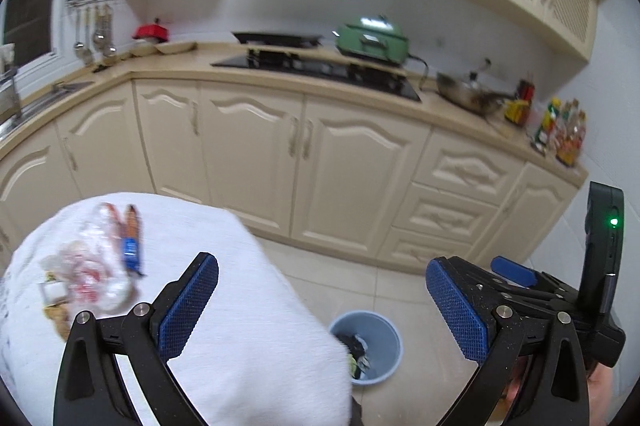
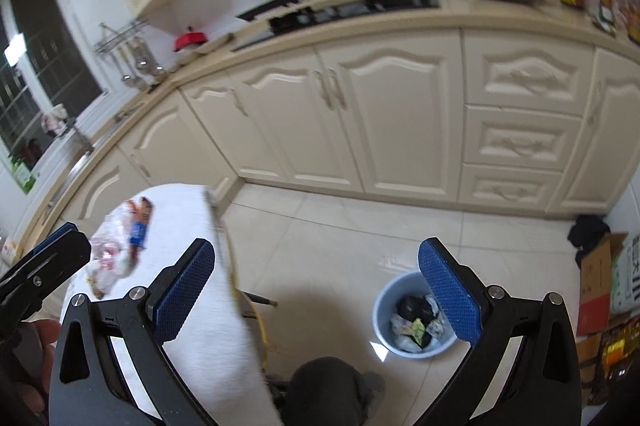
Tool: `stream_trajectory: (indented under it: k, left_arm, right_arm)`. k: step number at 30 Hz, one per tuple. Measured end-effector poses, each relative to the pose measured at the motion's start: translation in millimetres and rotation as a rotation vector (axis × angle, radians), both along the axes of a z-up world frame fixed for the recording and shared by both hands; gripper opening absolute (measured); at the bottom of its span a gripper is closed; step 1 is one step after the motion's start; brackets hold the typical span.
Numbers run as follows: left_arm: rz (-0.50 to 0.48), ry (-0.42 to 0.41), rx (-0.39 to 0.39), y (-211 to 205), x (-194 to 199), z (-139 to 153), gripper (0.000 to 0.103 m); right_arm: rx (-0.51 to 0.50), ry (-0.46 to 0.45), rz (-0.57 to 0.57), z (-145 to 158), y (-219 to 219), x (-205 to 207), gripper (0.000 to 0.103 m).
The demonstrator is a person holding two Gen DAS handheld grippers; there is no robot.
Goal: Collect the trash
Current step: 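Swing both tools back over the table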
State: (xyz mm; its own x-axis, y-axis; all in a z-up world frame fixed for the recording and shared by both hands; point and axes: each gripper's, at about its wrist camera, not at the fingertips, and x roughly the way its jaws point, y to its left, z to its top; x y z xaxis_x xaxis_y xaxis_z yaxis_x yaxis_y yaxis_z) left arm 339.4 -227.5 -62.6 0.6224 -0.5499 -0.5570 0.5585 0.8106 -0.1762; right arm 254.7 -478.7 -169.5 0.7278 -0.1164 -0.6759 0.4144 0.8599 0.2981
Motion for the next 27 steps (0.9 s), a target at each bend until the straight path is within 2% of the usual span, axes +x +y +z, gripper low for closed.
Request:
stream_trajectory:
  k: [5,10,19,27]
  left_arm:
    - [0.080,-0.045,-0.030,54.3,-25.0,9.5,0.102]
    - [0.163,-0.079,-0.043,97.9,-48.0,4.9,0.102]
    - [0.317,-0.075,-0.048,168.5,-81.4,-6.5,0.102]
    - [0.426,-0.021,-0.022,205.3,-79.5,-22.7,0.102]
  right_arm:
    - [-0.030,-0.040,0.070,23.1,40.7,13.0,0.103]
    - [-0.059,-0.069,0.150,39.2,82.0,29.3,0.103]
    - [-0.087,-0.076,0.270,46.1,150.4,57.6,0.103]
    - [-0.096,-0.069,0.392,40.6,198.1,78.3,0.103]
